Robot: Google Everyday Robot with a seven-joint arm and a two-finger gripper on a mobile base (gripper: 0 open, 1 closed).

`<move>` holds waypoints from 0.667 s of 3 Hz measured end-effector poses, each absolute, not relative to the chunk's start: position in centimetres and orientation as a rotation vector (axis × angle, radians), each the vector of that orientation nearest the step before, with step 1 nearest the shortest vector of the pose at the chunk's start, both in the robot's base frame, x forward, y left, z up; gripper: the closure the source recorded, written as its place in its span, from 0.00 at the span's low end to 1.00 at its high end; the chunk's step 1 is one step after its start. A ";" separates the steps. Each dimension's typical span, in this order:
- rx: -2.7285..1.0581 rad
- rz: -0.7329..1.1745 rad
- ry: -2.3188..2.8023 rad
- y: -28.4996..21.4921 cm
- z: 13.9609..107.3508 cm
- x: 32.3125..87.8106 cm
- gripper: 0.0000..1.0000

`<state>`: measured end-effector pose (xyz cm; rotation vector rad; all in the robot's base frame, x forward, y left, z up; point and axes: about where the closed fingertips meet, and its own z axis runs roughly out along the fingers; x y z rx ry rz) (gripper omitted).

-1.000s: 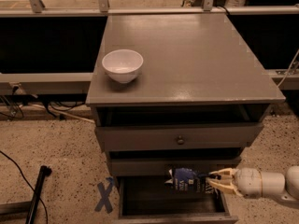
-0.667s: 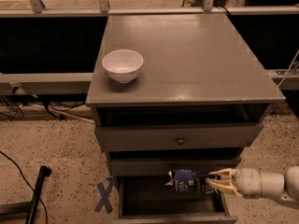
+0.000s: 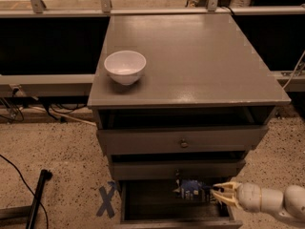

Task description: Place blue chip bag into bottom drawer

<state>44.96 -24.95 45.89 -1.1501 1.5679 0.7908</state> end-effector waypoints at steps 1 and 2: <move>-1.159 0.736 1.596 -26.0 41.0 44.5 1.00; -1.157 0.702 1.617 -26.6 38.4 44.3 1.00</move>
Offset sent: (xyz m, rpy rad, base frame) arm -0.0095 -0.0291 -0.1046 -0.1008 -0.0164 -0.0858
